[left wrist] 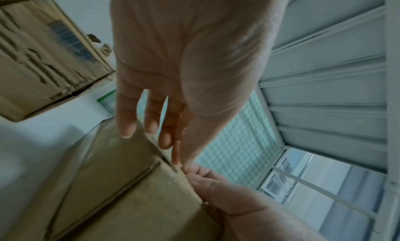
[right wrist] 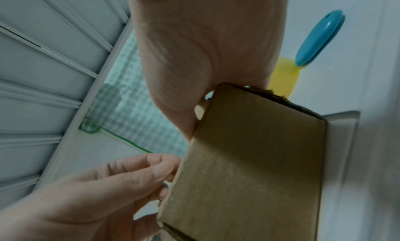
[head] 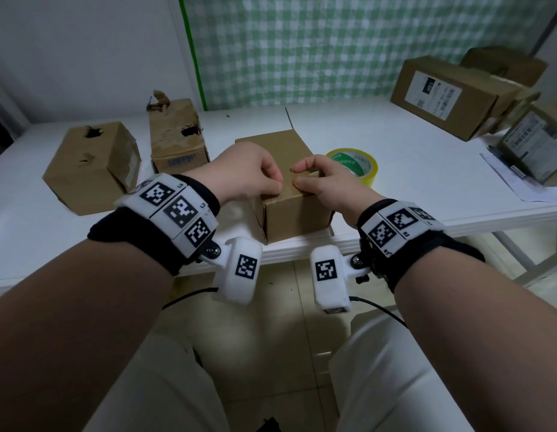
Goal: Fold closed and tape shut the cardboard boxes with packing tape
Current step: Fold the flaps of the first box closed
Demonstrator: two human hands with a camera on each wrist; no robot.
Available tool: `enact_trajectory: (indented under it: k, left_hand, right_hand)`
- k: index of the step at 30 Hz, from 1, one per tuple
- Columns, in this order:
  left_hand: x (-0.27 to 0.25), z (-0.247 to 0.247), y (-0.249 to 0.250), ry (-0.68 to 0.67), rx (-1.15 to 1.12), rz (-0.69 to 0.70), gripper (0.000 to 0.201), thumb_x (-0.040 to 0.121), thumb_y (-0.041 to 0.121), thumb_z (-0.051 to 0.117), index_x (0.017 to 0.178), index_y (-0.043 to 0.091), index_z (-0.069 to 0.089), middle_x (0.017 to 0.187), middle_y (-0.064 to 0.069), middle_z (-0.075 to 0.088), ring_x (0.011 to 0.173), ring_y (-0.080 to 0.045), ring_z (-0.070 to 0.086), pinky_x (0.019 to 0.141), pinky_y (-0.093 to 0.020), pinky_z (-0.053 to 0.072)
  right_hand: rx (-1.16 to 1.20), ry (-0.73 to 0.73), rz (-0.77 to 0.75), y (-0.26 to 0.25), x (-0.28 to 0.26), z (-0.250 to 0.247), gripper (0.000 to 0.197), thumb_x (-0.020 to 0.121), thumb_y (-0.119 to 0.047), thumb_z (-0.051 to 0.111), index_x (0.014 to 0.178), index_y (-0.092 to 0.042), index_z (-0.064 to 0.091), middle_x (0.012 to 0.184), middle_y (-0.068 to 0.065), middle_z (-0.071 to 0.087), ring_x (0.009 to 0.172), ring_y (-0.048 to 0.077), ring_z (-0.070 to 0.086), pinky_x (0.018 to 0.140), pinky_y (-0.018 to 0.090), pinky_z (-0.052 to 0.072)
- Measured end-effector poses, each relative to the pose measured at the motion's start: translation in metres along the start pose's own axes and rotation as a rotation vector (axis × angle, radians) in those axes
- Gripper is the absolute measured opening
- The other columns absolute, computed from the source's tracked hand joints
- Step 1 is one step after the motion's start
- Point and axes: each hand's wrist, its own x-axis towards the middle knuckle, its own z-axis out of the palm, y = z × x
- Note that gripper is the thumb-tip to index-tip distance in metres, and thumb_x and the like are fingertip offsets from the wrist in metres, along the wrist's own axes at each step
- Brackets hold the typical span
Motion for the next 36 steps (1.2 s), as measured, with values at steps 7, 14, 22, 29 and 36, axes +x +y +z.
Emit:
enact_trajectory:
  k: [7,14,22,29,36]
  left_hand:
    - [0.002,0.002,0.005,-0.003,0.007,-0.039,0.011,0.080,0.012,0.072,0.091,0.014,0.071,0.071,0.008,0.060,0.067,-0.007,0.056,0.069,-0.024,0.050]
    - [0.001,0.004,0.006,-0.032,-0.106,-0.084,0.005,0.082,0.012,0.070,0.086,0.015,0.070,0.064,0.006,0.056,0.061,-0.008,0.054,0.054,-0.021,0.046]
    - [0.000,0.003,0.003,-0.057,-0.198,-0.132,0.009,0.084,0.009,0.068,0.081,0.018,0.068,0.069,0.000,0.062,0.060,-0.009,0.056,0.054,-0.021,0.047]
    - [0.002,0.006,0.004,-0.048,-0.204,-0.142,0.010,0.082,0.013,0.071,0.075,0.019,0.067,0.066,0.003,0.061,0.060,-0.009,0.055,0.055,-0.022,0.047]
    - [0.005,0.004,0.006,-0.084,-0.181,-0.169,0.009,0.083,0.010,0.068,0.077,0.015,0.067,0.066,0.001,0.062,0.058,-0.009,0.055,0.055,-0.021,0.047]
  right_hand:
    - [-0.003,0.006,-0.009,-0.002,-0.002,0.000,0.016,0.086,-0.012,0.065,0.099,-0.020,0.060,0.102,0.004,0.054,0.088,0.015,0.050,0.065,0.015,0.038]
    - [0.022,-0.072,0.071,-0.007,-0.003,-0.007,0.027,0.080,-0.015,0.072,0.102,-0.022,0.058,0.084,-0.005,0.051,0.077,0.010,0.049,0.062,0.020,0.037]
    - [-0.011,-0.142,0.175,-0.018,0.003,-0.012,0.027,0.074,-0.013,0.077,0.084,-0.028,0.057,0.084,-0.004,0.059,0.074,0.014,0.055,0.055,0.024,0.040]
    - [-0.064,-0.110,0.152,-0.021,0.004,-0.012,0.028,0.070,-0.015,0.081,0.081,-0.028,0.060,0.084,-0.007,0.056,0.074,0.013,0.055,0.047,0.023,0.046]
    - [-0.132,-0.105,0.147,-0.030,0.006,-0.011,0.030,0.068,-0.012,0.082,0.082,-0.023,0.059,0.079,-0.004,0.055,0.067,0.012,0.051,0.028,0.010,0.034]
